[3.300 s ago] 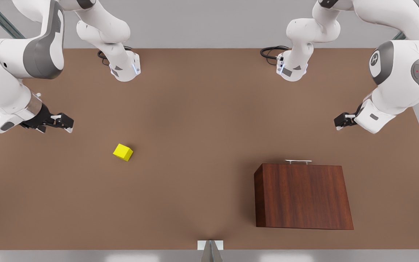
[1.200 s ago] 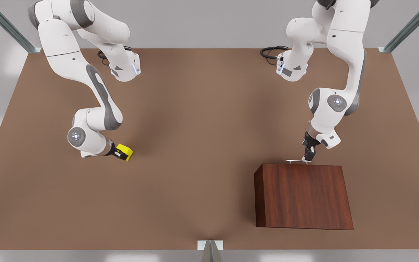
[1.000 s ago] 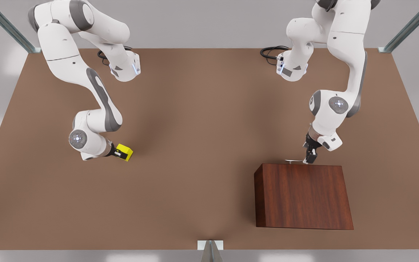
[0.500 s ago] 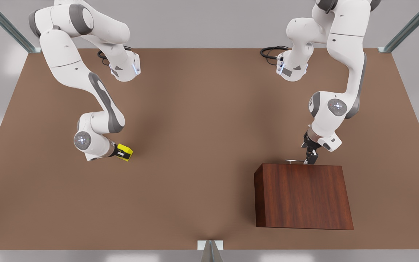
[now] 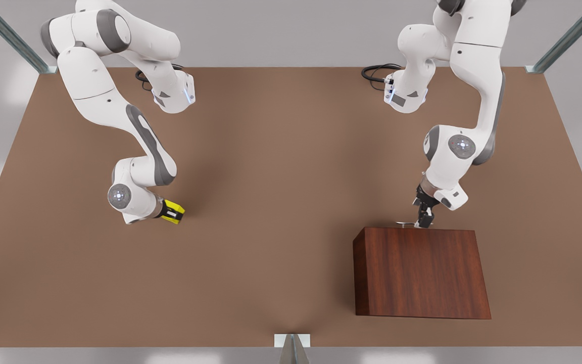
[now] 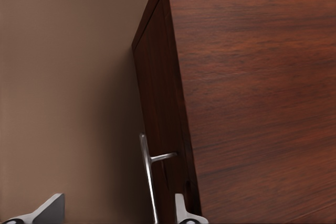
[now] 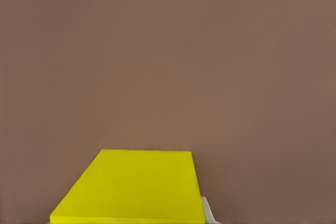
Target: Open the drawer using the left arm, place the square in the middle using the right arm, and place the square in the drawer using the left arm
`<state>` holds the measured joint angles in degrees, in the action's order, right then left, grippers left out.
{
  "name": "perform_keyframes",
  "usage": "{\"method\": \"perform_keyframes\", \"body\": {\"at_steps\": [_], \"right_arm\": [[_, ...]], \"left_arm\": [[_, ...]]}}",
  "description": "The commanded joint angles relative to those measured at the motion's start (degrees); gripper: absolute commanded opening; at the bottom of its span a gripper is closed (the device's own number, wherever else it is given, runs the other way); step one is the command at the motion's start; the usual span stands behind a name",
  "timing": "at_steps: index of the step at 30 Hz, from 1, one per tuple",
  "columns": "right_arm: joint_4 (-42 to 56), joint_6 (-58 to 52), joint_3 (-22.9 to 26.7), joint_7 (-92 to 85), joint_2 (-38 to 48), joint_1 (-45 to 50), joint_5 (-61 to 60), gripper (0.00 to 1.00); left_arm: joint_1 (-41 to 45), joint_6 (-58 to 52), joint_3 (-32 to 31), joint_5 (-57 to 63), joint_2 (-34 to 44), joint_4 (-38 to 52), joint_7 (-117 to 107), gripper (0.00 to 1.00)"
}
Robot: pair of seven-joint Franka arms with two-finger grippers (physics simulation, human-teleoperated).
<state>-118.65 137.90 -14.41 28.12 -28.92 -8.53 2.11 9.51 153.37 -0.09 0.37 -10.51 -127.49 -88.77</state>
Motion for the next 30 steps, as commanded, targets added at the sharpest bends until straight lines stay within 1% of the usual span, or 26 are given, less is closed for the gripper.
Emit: {"method": "perform_keyframes", "body": {"at_steps": [1, 9, 11, 13, 15, 17, 20, 21, 22, 24, 27, 30], "right_arm": [[0.00, 0.00, 0.00, 0.10, 0.00, 0.00, 0.00, 0.63], [0.88, -0.79, -0.18, 0.80, 1.58, 0.26, 0.00, 0.63], [1.93, -1.23, -0.18, 4.93, 2.90, 3.60, -0.35, 0.63], [5.27, -6.94, -0.18, 11.87, 3.34, 7.47, -0.61, 0.63], [8.08, -8.97, -0.18, 22.15, 3.78, 12.83, -2.45, 0.63], [11.86, -9.49, -0.18, 32.61, 3.34, 19.51, -6.77, 0.63], [19.24, -10.11, -0.18, 50.08, 0.18, 28.03, -7.12, 0.64], [22.85, -10.20, -0.18, 54.15, -1.31, 30.93, -11.33, 0.64], [24.87, -10.20, -0.26, 56.61, -2.19, 32.69, -12.74, 0.63], [26.81, -10.11, -2.37, 61.35, -3.78, 35.59, -12.74, 0.63], [32.87, -9.93, -1.76, 67.76, -8.96, 44.64, -12.22, 0.63], [35.07, -8.88, -1.76, 79.28, -12.21, 50.62, -5.54, 0.63]], "left_arm": [[-0.02, 0.00, 0.00, 0.25, -0.12, -0.04, 0.00, 1.00], [-0.02, 0.00, 0.00, 0.07, -1.27, -0.22, -0.26, 1.00], [-0.02, 0.00, 0.00, 0.07, -1.44, -0.22, -0.26, 1.00], [-0.02, -0.09, 0.00, 0.07, -1.36, -0.39, -0.35, 1.00], [-0.02, -0.26, 0.00, -0.01, -1.18, -0.74, -0.35, 1.00], [-0.02, -0.44, 0.00, -0.10, -1.00, -0.74, -0.35, 1.00], [-0.02, -2.55, 0.00, -0.10, -0.30, -0.83, -0.97, 1.00], [-0.02, -2.72, 0.00, -0.19, -0.21, -1.01, -1.05, 1.00], [-0.02, -3.60, 0.00, -0.10, -0.13, -1.18, -1.05, 1.00], [-0.02, -4.22, 0.00, -0.10, -0.04, -1.18, -1.05, 1.00], [-0.02, -5.80, 0.00, -0.19, 0.40, -1.18, -1.05, 1.00], [-0.02, -9.40, 0.00, -0.19, 1.63, -1.10, -1.93, 1.00]]}}
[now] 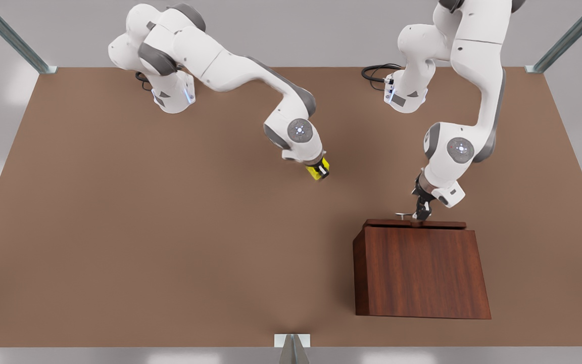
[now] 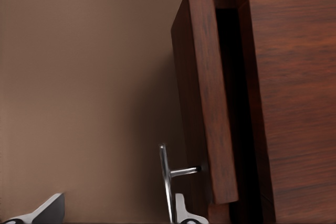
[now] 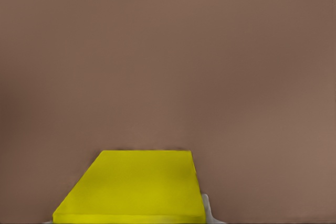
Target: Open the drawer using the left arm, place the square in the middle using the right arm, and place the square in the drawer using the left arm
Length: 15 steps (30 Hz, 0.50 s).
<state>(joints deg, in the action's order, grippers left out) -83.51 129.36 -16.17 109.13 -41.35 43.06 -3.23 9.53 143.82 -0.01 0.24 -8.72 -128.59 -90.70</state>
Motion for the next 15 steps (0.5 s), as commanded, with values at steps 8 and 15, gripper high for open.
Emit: {"method": "perform_keyframes", "body": {"at_steps": [8, 15], "right_arm": [[12.50, -2.01, -0.61, 16.82, -10.59, 6.87, 17.82, 0.63], [17.59, -10.18, -5.10, 5.57, -14.02, 6.60, 18.87, 0.61]], "left_arm": [[-0.12, -2.32, 0.80, 0.20, 0.37, 0.00, -0.89, 1.00], [-0.03, -3.29, 0.71, 0.20, 0.55, 0.00, -1.24, 1.00]]}}
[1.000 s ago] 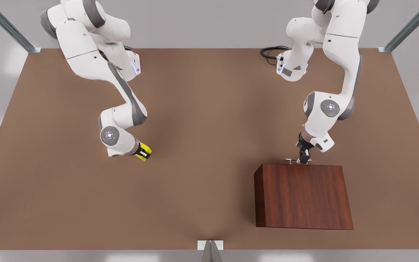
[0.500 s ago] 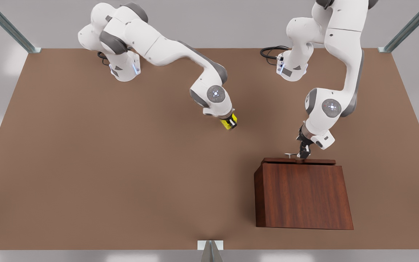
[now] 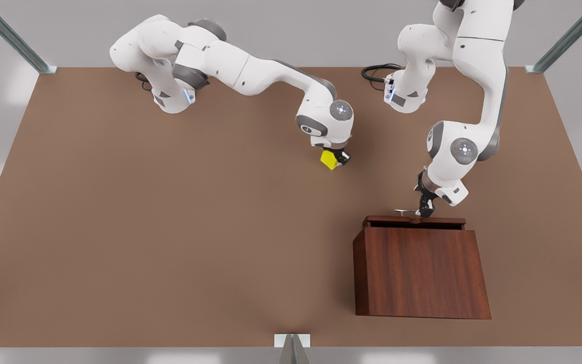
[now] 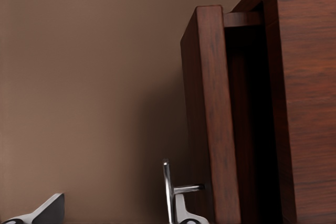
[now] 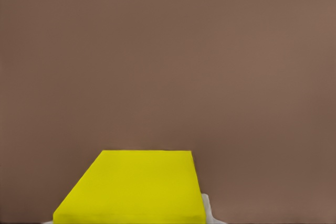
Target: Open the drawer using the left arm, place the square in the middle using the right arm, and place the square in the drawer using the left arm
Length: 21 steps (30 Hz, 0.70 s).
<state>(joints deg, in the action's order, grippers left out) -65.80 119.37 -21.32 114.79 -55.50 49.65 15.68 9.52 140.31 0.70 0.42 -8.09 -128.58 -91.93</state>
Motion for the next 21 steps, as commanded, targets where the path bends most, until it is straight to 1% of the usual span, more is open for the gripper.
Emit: {"method": "perform_keyframes", "body": {"at_steps": [1, 2, 3, 9, 10, 11, 12, 13, 19, 21], "right_arm": [[0.06, -0.10, -0.04, 0.00, -0.05, 0.01, -0.12, 0.61], [1.28, 0.25, -0.92, 0.52, -0.92, 0.01, -0.29, 0.61], [1.99, 1.56, -0.92, 0.70, -1.54, 0.01, -2.93, 0.61], [1.73, 4.47, -0.83, 1.05, -3.21, 0.10, -2.67, 0.62], [1.82, 4.47, -0.83, 1.14, -3.65, 0.18, -2.67, 0.64], [1.82, 4.47, -0.92, 1.67, -3.65, 0.18, -2.67, 0.89], [1.90, 4.47, -0.92, 2.11, -3.65, 0.10, -2.67, 0.93], [1.90, 4.47, -0.92, 2.46, -3.65, 0.10, -2.58, 1.00], [1.99, 4.64, -0.92, 2.11, -3.39, 0.01, -2.49, 1.00], [1.99, 3.59, -0.92, 2.37, -0.15, -1.48, -2.58, 1.00]], "left_arm": [[-0.03, -0.12, 0.00, -0.06, 0.01, 0.00, 0.00, 1.00], [-0.03, -0.30, 0.00, 0.02, 0.10, 0.00, 0.00, 1.00], [-0.03, -0.74, 0.00, -0.06, 0.36, 0.00, 0.00, 1.00], [0.68, -2.68, -0.09, -0.15, 0.89, 0.00, -1.14, 1.00], [0.68, -2.68, -0.09, -0.15, 0.80, 0.00, -1.32, 1.00], [0.76, -2.85, -0.09, -0.15, 0.89, 0.00, -1.76, 1.00], [0.85, -3.55, -0.09, -0.15, 0.98, 0.00, -1.85, 1.00], [0.85, -4.26, -0.09, -0.15, 1.15, 0.00, -1.93, 1.00], [1.29, -5.66, -0.09, -0.15, 1.94, 0.00, -2.20, 1.00], [1.29, -6.19, -0.09, -0.15, 2.03, 0.00, -2.55, 1.00]]}}
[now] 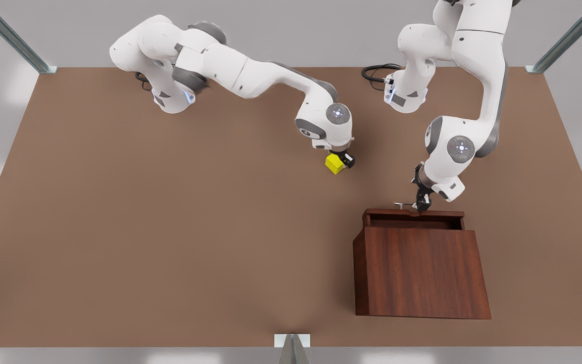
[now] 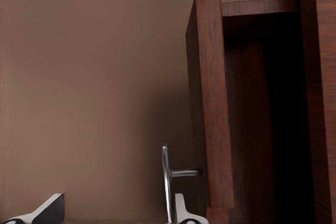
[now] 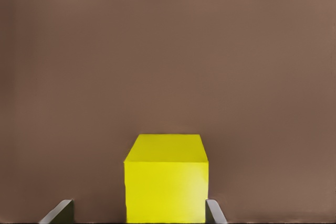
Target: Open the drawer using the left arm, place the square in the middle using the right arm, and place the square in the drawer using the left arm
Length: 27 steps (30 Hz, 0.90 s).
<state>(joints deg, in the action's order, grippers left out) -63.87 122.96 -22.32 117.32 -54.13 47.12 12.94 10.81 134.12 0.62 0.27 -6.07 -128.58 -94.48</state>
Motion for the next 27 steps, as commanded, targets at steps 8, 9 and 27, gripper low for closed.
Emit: {"method": "perform_keyframes", "body": {"at_steps": [8, 9, 27], "right_arm": [[-23.40, -14.93, -0.71, -61.74, 38.40, -34.10, -4.59, 1.00], [-24.90, -20.21, 5.26, -77.04, 41.47, -35.25, -6.61, 1.00], [-13.30, -38.32, 28.91, -112.13, 42.97, -34.73, -13.03, 1.00]], "left_arm": [[0.53, -1.14, 0.00, -0.27, 0.18, 0.00, -0.18, 1.00], [0.62, -1.23, 0.00, -0.27, 0.35, 0.00, -0.18, 1.00], [1.59, -3.08, -0.09, -0.27, 0.70, 0.00, -2.11, 1.00]]}}
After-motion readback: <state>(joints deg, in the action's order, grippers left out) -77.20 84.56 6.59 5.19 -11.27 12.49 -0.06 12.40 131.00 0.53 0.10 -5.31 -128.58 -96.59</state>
